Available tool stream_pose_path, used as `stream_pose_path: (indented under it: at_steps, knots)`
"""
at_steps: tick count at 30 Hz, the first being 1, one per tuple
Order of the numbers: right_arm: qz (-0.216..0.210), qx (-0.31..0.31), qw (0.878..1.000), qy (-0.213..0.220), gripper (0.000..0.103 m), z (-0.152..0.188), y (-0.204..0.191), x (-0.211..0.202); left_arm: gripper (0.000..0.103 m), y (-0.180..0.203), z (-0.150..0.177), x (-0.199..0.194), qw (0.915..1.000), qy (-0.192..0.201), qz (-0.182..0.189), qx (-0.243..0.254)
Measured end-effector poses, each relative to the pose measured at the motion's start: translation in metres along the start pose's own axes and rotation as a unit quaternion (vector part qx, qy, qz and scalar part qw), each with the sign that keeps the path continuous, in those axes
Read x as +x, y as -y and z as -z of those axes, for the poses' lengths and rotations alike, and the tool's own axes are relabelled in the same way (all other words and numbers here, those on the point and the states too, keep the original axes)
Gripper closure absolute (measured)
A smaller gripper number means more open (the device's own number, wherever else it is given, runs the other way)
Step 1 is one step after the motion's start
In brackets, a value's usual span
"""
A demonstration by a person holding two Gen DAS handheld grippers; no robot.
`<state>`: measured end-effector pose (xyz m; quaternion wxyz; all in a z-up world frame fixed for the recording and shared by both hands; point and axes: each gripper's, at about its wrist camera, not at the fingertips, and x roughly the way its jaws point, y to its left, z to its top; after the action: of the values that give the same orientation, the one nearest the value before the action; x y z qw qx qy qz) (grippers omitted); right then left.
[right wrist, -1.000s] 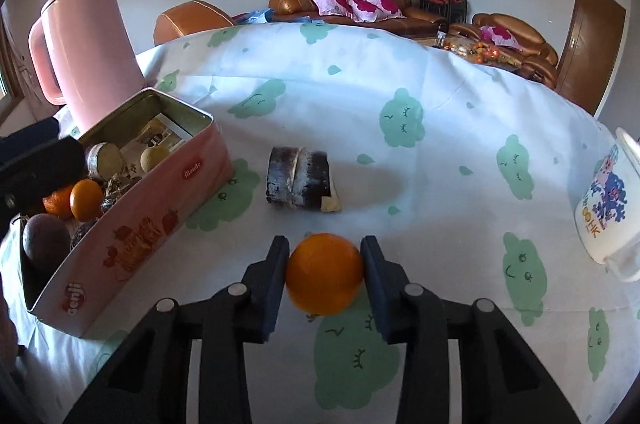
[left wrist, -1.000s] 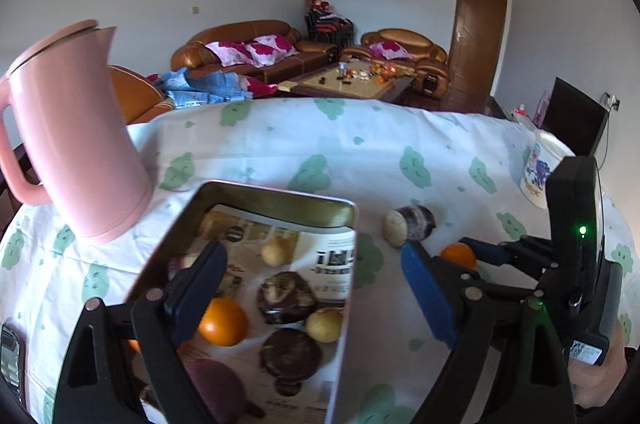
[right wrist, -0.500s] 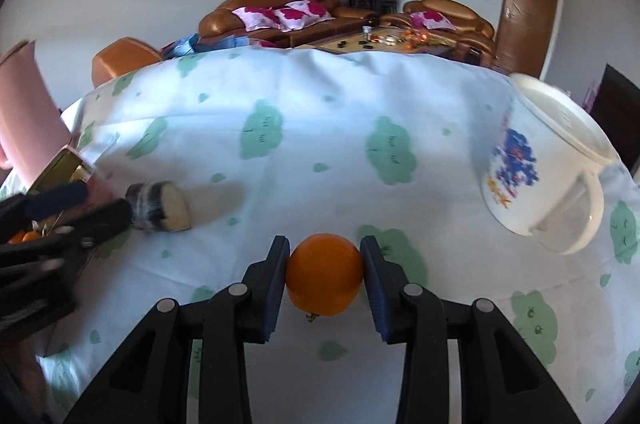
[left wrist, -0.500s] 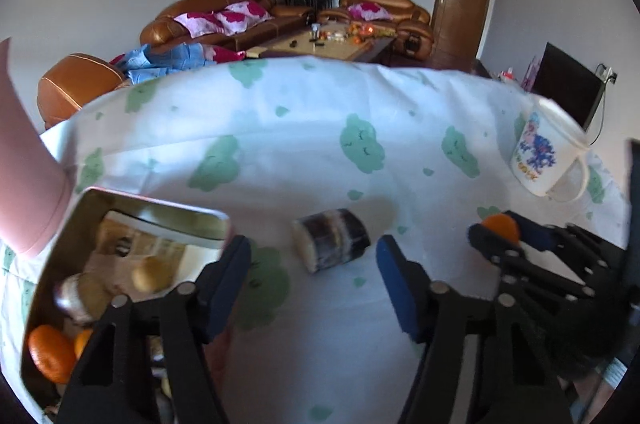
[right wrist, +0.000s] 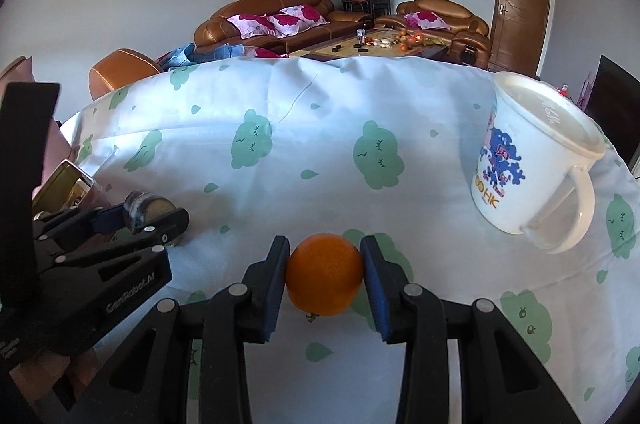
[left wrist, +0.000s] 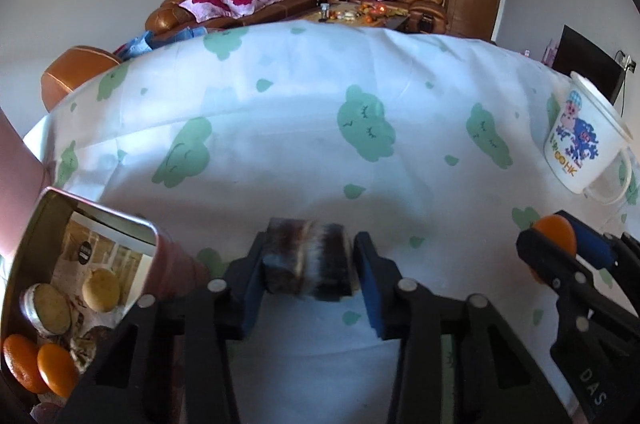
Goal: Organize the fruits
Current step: 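Lift and hold the cylinder and orange above the table with both tools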
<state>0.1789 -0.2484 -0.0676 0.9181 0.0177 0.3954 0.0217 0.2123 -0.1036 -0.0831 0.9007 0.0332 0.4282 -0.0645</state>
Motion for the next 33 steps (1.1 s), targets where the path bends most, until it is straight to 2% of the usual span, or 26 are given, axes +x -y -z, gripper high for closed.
stream_pose_path:
  at_steps: [9,16,33]
  knots:
    - [-0.005,-0.009,1.0,-0.005,0.064,0.006,-0.007,0.003,0.061,0.0,0.005,-0.011,0.9997,0.021,0.015,0.005]
    - [-0.011,0.004,1.0,0.015,0.064,0.007,-0.002,-0.005,0.061,-0.001,0.012,-0.028,0.9981,0.056,0.024,0.008]
    - [-0.015,0.001,0.998,0.063,0.064,0.009,-0.004,-0.025,0.061,-0.009,0.022,-0.053,0.9942,0.104,0.026,-0.003]
